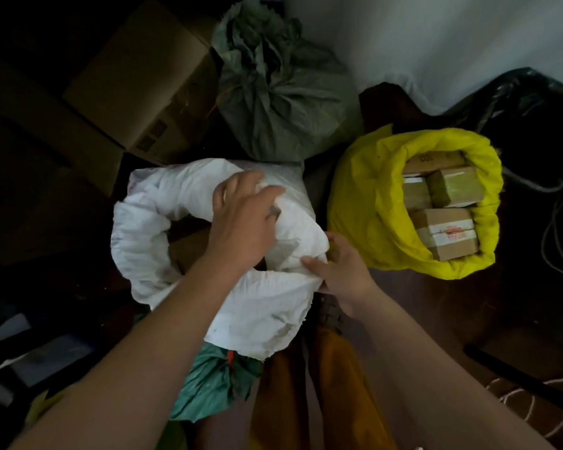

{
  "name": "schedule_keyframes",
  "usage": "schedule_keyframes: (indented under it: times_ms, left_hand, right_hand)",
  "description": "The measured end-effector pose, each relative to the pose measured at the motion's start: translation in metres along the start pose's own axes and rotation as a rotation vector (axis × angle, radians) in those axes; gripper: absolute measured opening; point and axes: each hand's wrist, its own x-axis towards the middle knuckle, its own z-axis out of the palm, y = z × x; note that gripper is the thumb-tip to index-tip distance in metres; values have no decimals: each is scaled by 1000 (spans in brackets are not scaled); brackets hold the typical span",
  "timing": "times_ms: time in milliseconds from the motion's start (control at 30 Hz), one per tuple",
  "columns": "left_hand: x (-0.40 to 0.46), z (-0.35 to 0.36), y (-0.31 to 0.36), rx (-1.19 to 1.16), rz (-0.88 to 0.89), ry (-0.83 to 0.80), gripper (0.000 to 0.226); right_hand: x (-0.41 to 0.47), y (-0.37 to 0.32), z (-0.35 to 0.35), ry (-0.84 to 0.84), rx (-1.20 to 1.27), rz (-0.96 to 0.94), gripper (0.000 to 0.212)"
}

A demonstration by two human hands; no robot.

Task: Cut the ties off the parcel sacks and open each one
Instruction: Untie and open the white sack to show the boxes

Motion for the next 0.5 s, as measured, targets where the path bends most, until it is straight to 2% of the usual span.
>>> schedule_keyframes:
  times_ms: [100, 233, 367, 500]
  left_hand:
    - [-32, 1, 9, -30, -257, 135, 62]
    - [-79, 16, 15, -97, -665, 265, 53]
    - [-119, 41, 15, -270, -950, 177, 51]
    - [-125, 57, 4, -484, -1227, 6, 71]
  right_hand:
    - [-4, 4, 3, 23, 49, 10, 29]
    - [-6, 6, 9, 63, 85, 32, 26]
    - [-4, 10, 19, 101, 183, 89, 15]
    - [-3, 20, 27, 67, 345, 122, 15]
